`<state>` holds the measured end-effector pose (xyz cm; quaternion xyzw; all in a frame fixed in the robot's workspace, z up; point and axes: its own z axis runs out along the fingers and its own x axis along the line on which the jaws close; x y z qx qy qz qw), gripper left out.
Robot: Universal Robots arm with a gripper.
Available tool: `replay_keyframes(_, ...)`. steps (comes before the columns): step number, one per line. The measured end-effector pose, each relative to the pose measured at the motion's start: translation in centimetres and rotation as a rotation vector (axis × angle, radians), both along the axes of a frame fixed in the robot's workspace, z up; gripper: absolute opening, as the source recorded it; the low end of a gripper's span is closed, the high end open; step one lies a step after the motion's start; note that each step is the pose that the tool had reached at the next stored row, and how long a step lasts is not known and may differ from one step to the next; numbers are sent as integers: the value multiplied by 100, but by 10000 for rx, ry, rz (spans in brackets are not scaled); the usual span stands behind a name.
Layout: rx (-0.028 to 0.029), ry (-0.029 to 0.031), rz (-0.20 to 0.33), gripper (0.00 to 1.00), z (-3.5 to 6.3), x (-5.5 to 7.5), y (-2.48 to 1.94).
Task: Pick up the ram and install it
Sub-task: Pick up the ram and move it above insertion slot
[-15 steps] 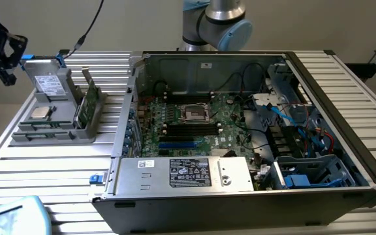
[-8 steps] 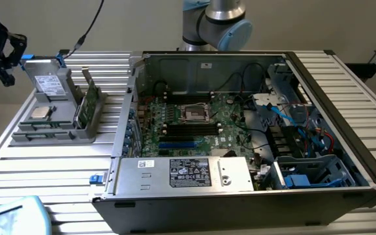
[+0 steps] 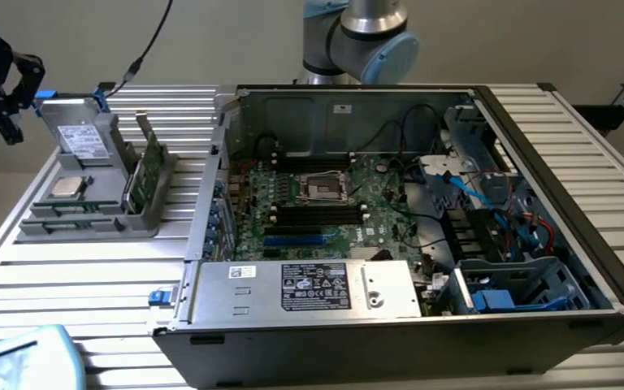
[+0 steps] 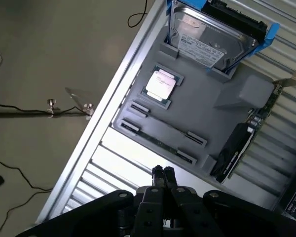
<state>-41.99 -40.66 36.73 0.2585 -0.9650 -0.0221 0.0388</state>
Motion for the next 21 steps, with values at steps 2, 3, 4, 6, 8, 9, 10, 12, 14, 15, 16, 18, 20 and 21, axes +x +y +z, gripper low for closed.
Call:
replay_keyframes(2, 0, 0, 359, 11, 0, 0, 0)
replay_keyframes(3, 0, 1, 557, 11, 1, 0, 0)
replay_keyframes(4, -1, 1, 731, 11, 0, 0, 0)
replay_keyframes(6, 0, 0, 1091, 11, 0, 0, 0)
replay_keyframes(8, -1, 0, 1472, 11, 0, 0, 0)
replay_keyframes(9, -1, 0, 1640, 11, 0, 0, 0)
replay_keyframes(10, 0, 0, 1821, 11, 0, 0, 0)
replay_keyframes(12, 0, 0, 2186, 11, 0, 0, 0)
replay_keyframes(14, -1, 0, 2555, 11, 0, 0, 0)
replay_keyframes(15, -1, 1, 2736, 11, 0, 0, 0)
replay_keyframes(16, -1, 1, 2927, 11, 0, 0, 0)
replay_keyframes(18, -1, 1, 3287, 11, 0, 0, 0)
replay_keyframes(20, 0, 0, 3641, 11, 0, 0, 0)
replay_keyframes(21, 0, 0, 3826, 11, 0, 0, 0)
